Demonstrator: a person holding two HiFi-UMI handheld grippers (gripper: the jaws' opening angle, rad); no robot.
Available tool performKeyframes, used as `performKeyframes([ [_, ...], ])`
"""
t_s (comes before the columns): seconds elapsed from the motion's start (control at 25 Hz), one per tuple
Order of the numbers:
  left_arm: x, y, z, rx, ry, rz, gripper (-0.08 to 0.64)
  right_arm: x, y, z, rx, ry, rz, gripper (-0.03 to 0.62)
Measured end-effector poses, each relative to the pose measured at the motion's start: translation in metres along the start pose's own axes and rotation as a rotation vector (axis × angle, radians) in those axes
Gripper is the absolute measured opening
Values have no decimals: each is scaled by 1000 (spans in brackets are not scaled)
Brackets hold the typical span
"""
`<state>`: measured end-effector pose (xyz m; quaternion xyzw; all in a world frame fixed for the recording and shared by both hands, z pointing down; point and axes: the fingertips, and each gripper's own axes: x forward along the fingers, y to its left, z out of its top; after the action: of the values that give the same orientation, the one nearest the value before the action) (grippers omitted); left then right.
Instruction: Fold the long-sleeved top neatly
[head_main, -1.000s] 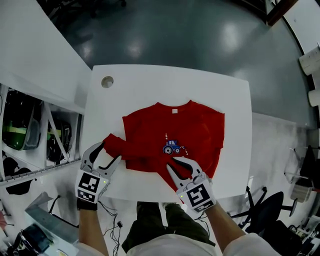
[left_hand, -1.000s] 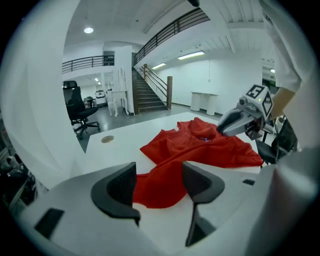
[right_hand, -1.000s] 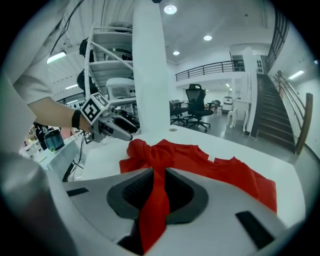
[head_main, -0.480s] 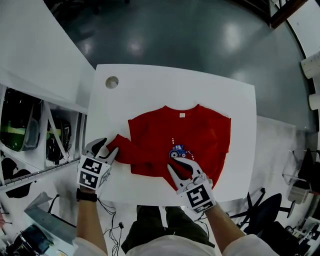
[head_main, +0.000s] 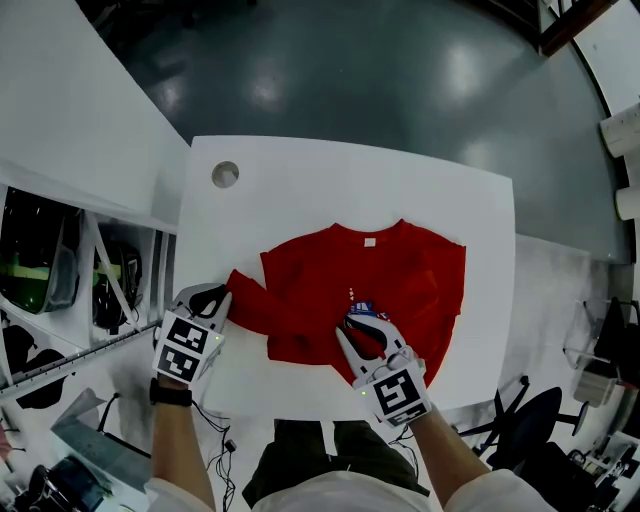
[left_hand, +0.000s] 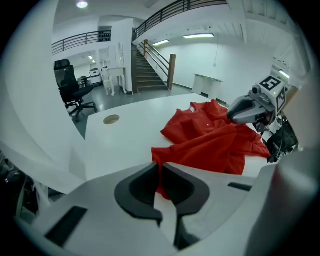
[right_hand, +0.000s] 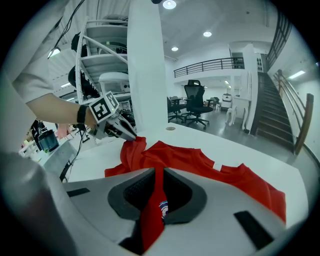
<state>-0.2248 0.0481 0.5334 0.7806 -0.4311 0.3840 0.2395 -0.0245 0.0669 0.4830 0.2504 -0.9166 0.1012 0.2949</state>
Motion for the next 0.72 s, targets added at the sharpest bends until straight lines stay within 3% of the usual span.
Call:
performKeyframes([
  [0.32,-18,46,21,-23,-56,134,31,17,-9,25,-16,-7,-5,57],
  [0.72,-50,112,21,-101,-91,318,31,47,-11,54,-48,0,28,55],
])
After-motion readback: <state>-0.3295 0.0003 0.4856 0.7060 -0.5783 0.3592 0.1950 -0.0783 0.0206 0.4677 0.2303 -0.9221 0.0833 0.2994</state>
